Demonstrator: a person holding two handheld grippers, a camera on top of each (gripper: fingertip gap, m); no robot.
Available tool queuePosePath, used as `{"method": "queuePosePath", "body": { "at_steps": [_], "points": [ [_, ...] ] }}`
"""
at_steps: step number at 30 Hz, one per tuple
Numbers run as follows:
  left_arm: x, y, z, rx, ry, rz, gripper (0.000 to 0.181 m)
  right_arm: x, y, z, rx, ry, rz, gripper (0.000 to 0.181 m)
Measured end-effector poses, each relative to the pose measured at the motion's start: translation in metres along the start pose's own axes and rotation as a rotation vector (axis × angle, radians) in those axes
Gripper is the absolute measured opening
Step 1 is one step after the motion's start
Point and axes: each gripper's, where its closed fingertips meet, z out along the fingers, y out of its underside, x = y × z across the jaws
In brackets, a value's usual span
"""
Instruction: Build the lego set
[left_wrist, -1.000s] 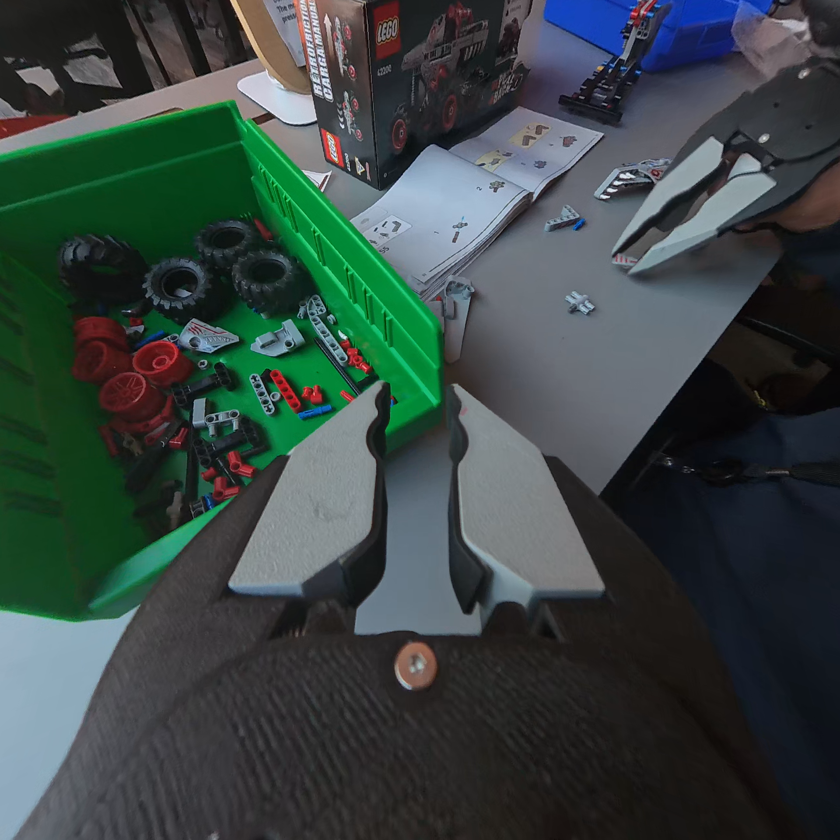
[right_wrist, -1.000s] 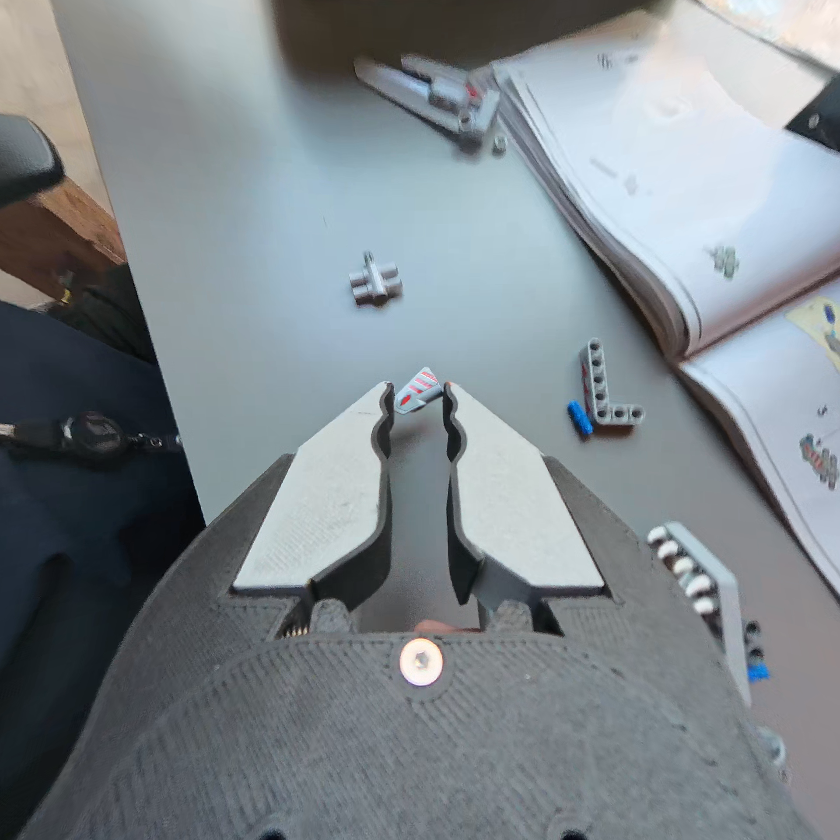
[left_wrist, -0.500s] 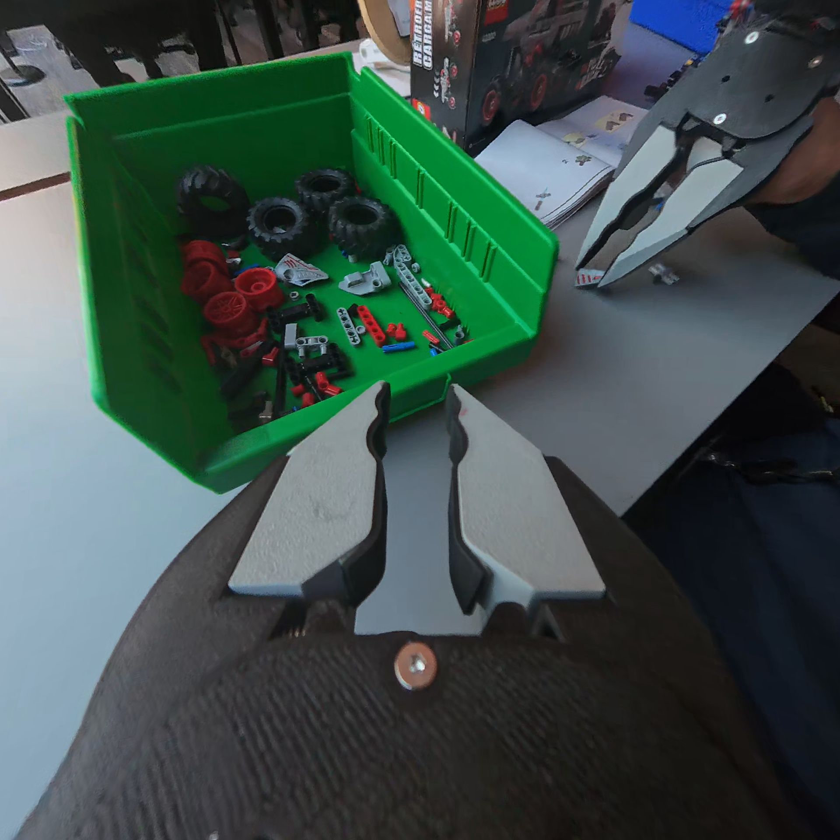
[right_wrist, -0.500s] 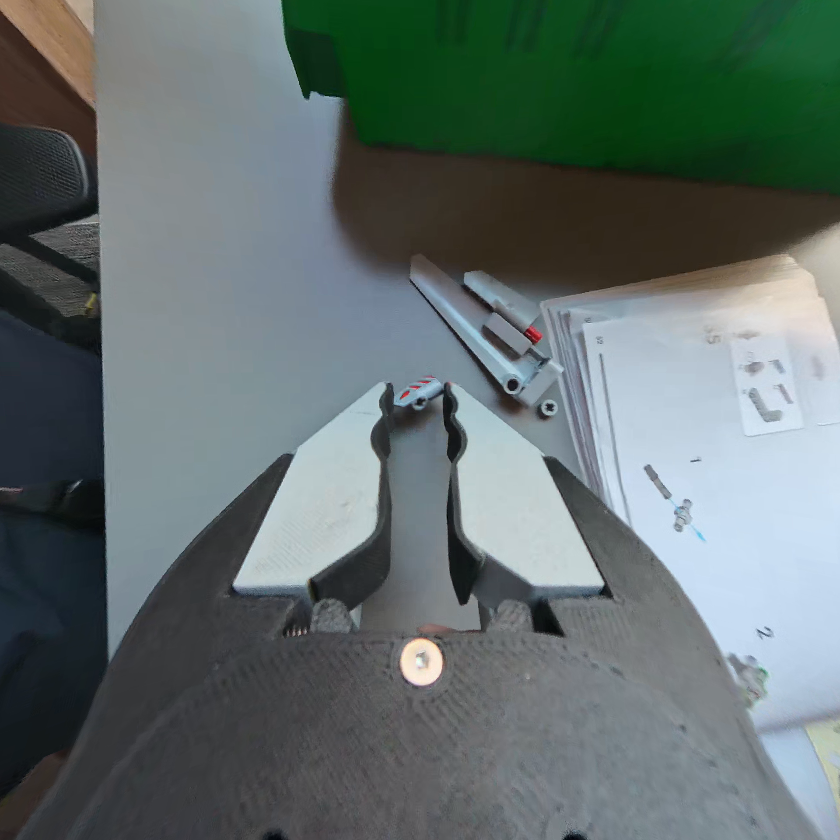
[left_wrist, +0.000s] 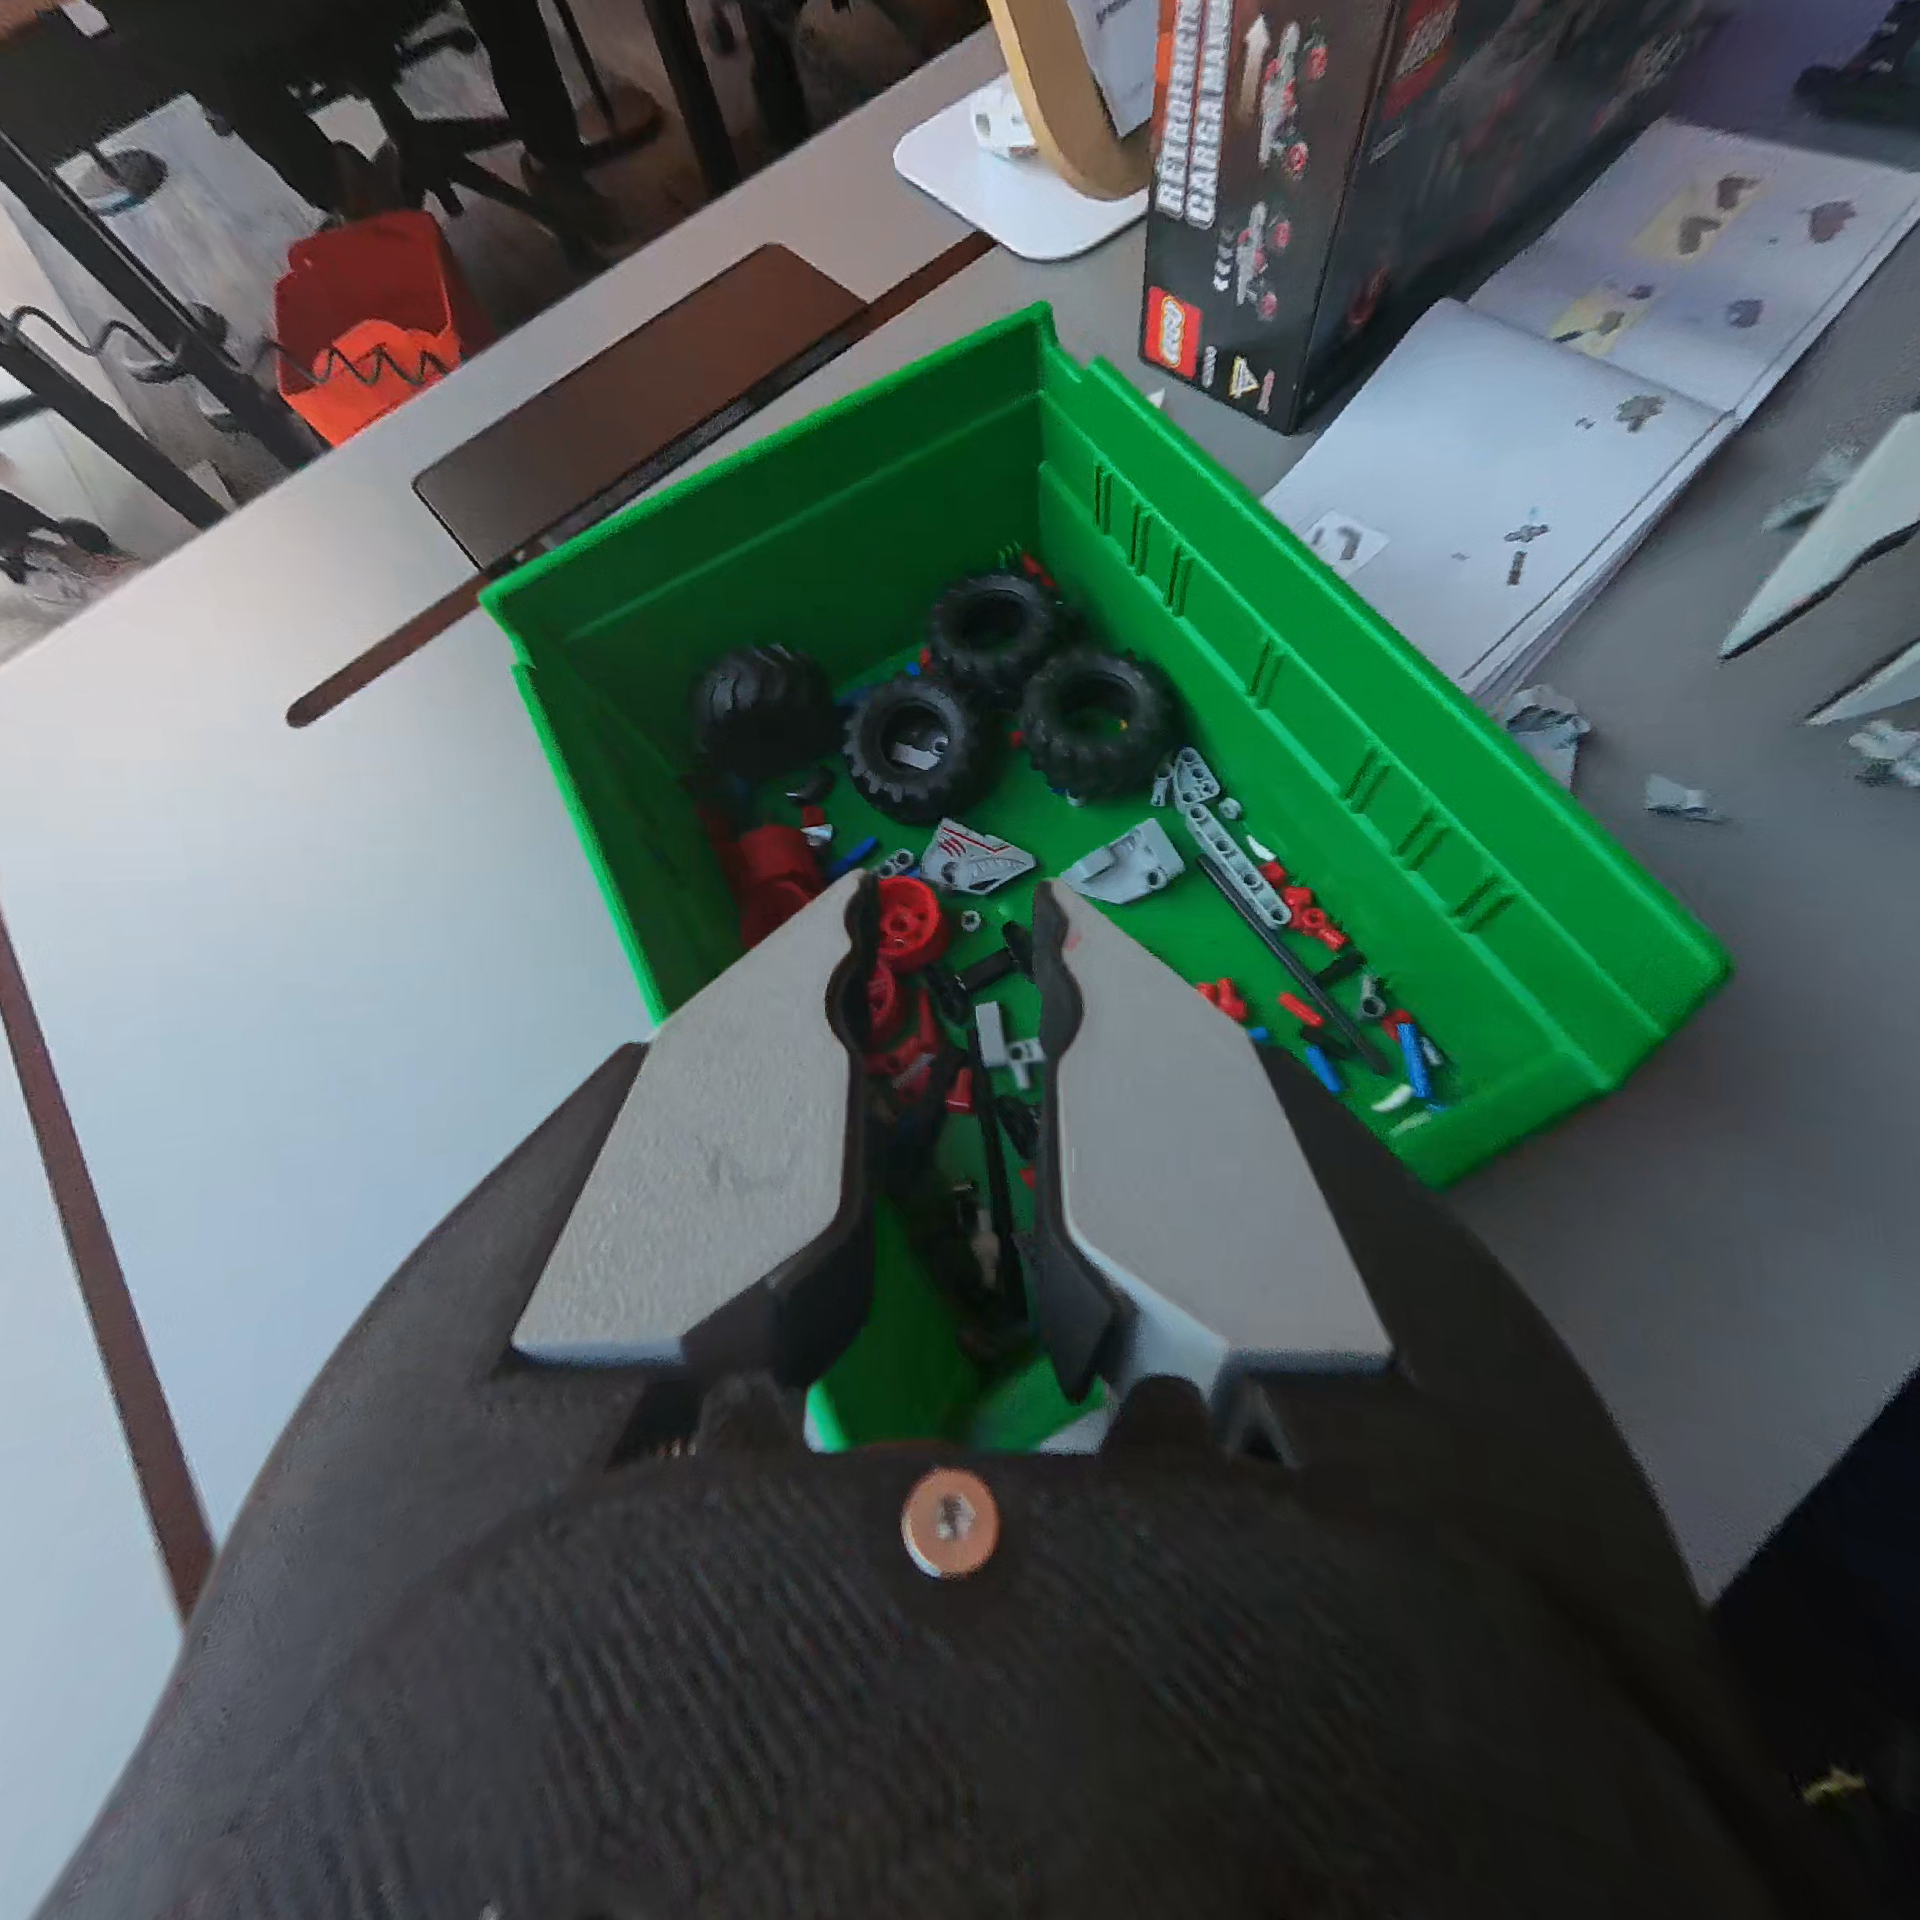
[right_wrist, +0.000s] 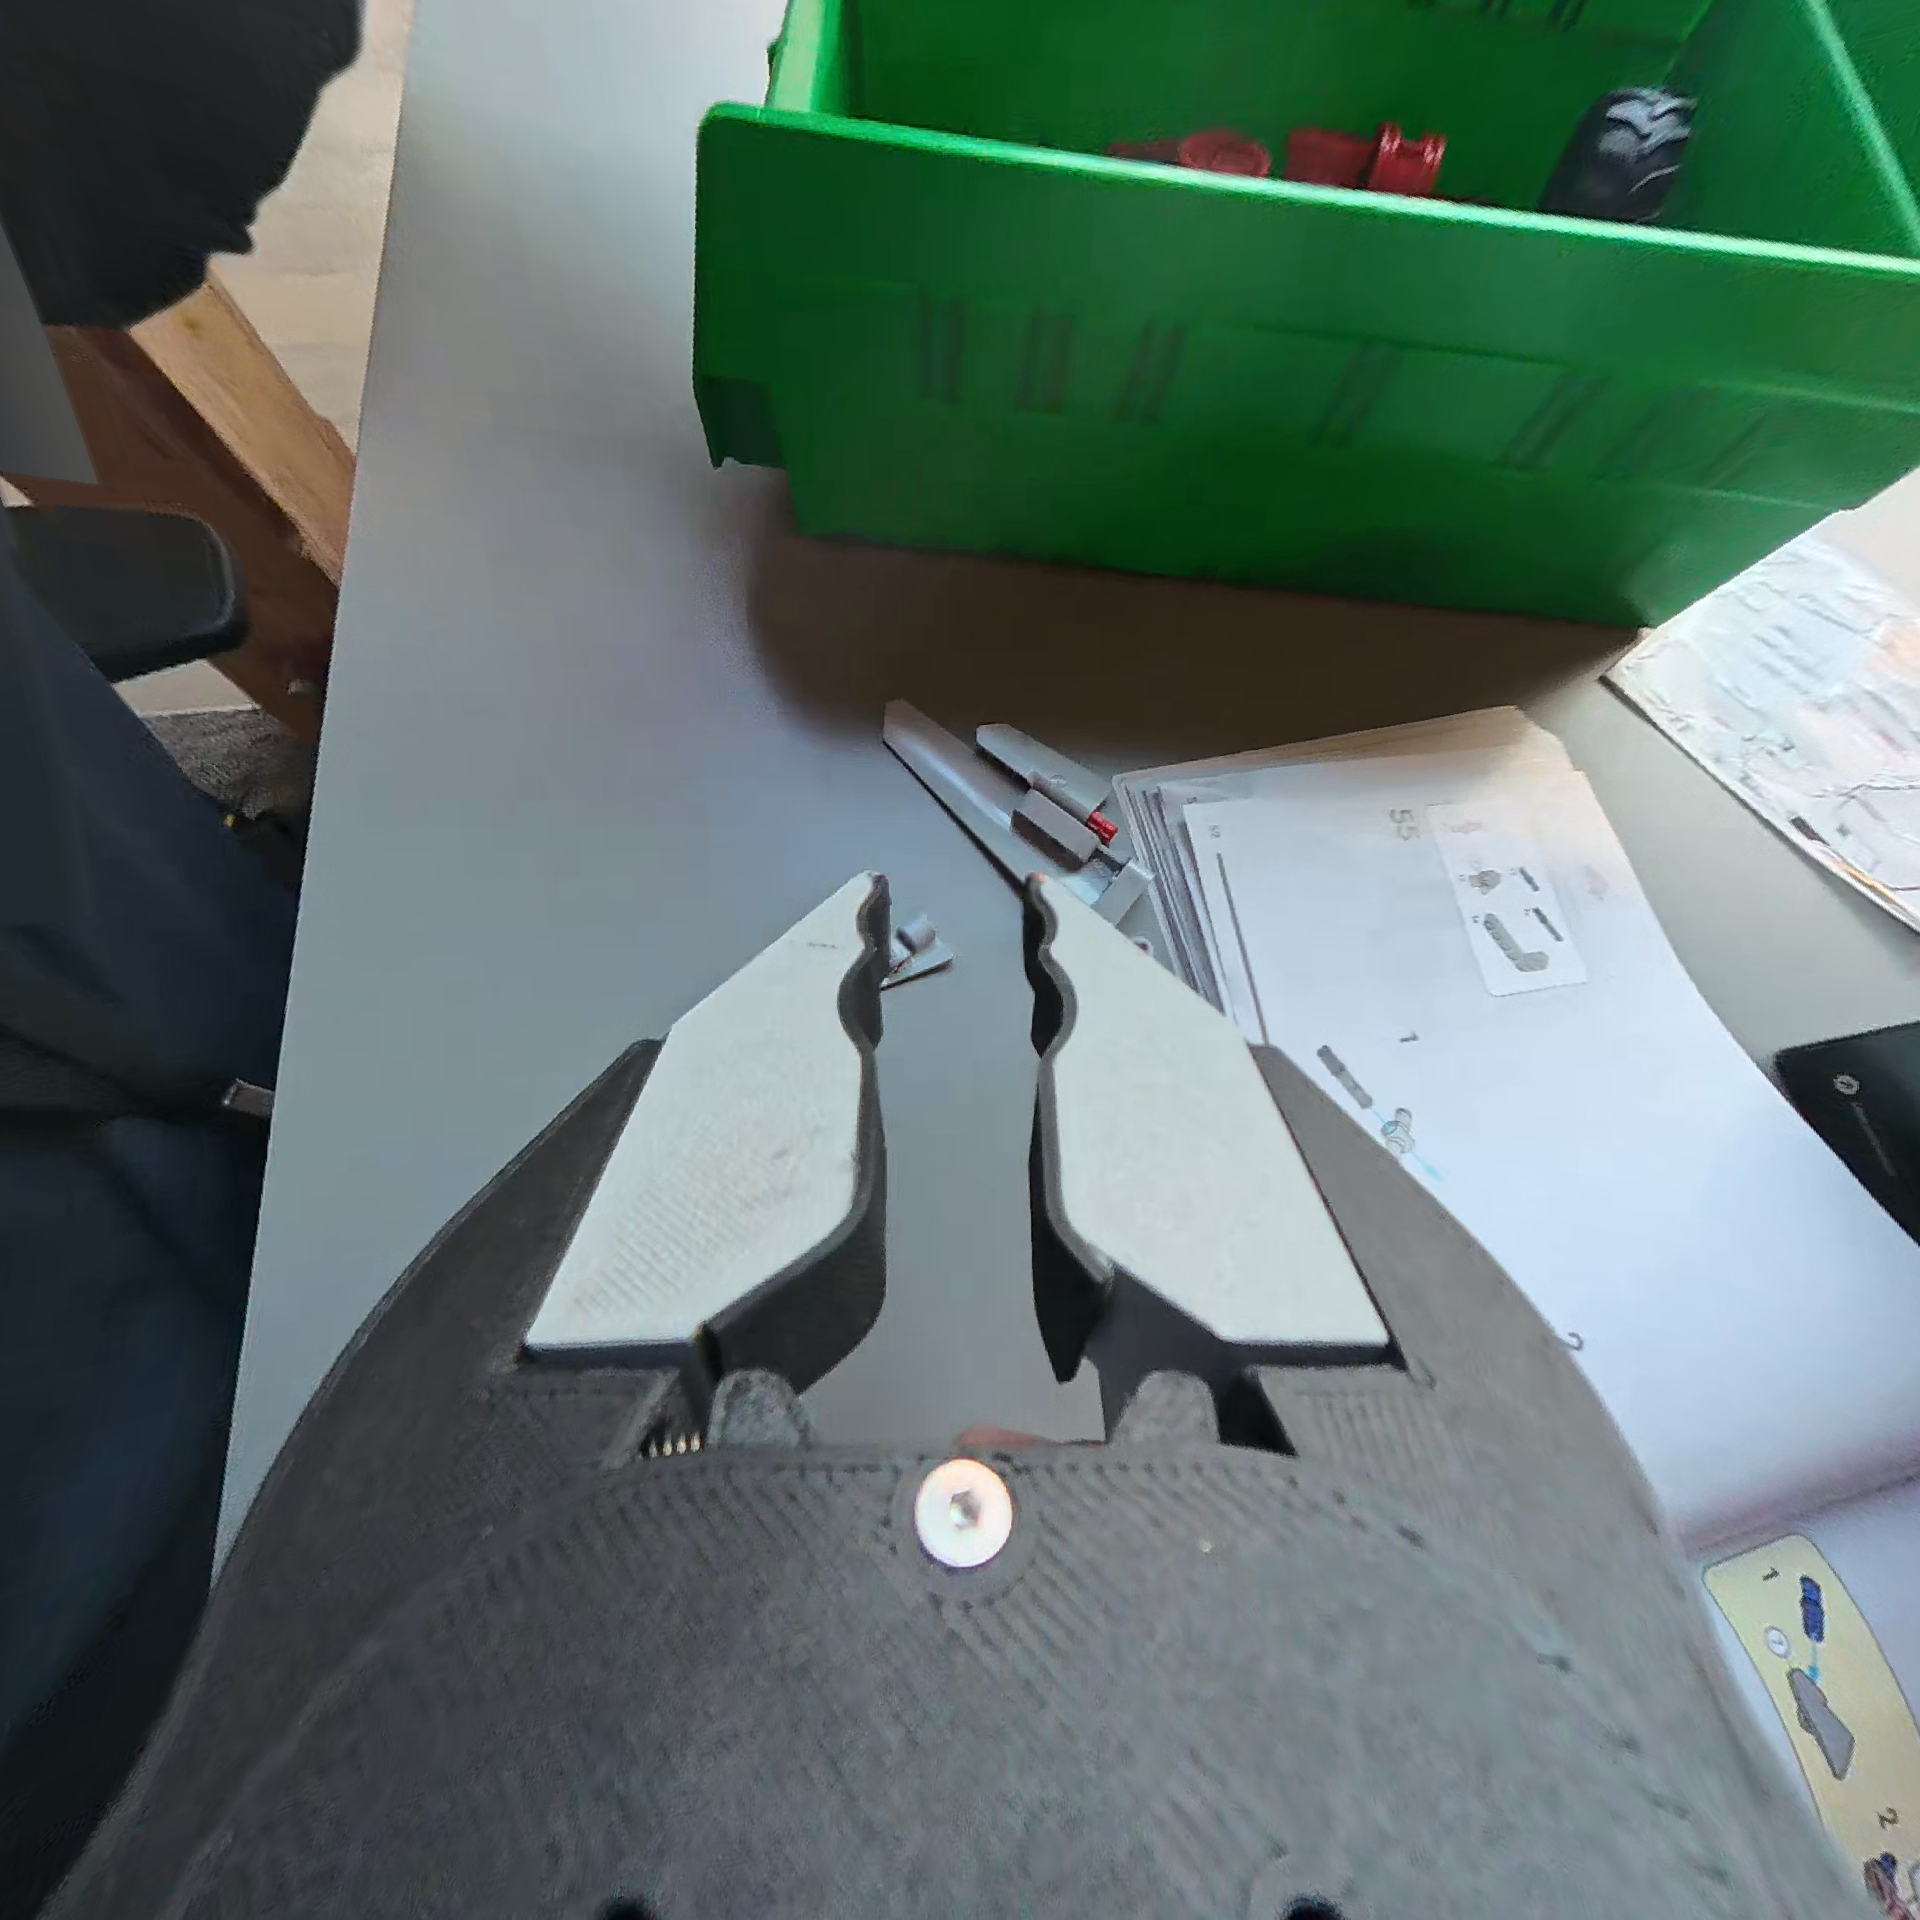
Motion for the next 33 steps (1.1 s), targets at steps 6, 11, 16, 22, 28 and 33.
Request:
{"method": "queuePosePath", "body": {
  "at_steps": [6, 11, 16, 22, 28, 33],
  "points": [
    [-0.023, -0.009, 0.071, -0.341, 0.105, 0.219, 0.024, 0.013, -0.007, -0.013, 0.077, 0.038, 0.008, 0.021],
    [-0.039, 0.024, 0.13, -0.664, 0.163, 0.404, 0.024, 0.033, -0.007, -0.016, 0.087, 0.086, 0.046, 0.021],
    [-0.053, 0.053, 0.146, -0.826, 0.162, 0.412, 0.019, 0.044, 0.001, -0.018, 0.071, 0.104, 0.087, 0.021],
    [-0.058, 0.072, 0.151, -0.925, 0.165, 0.278, 0.009, 0.04, -0.001, -0.029, 0.094, 0.125, 0.069, 0.019],
    [-0.061, 0.073, 0.156, -0.956, 0.121, 0.347, 0.019, 0.031, -0.005, -0.03, 0.097, 0.111, 0.036, 0.018],
    [-0.058, 0.072, 0.159, -0.98, 0.169, 0.275, 0.014, 0.024, -0.009, -0.031, 0.104, 0.101, 0.015, 0.018]
  ]
}}
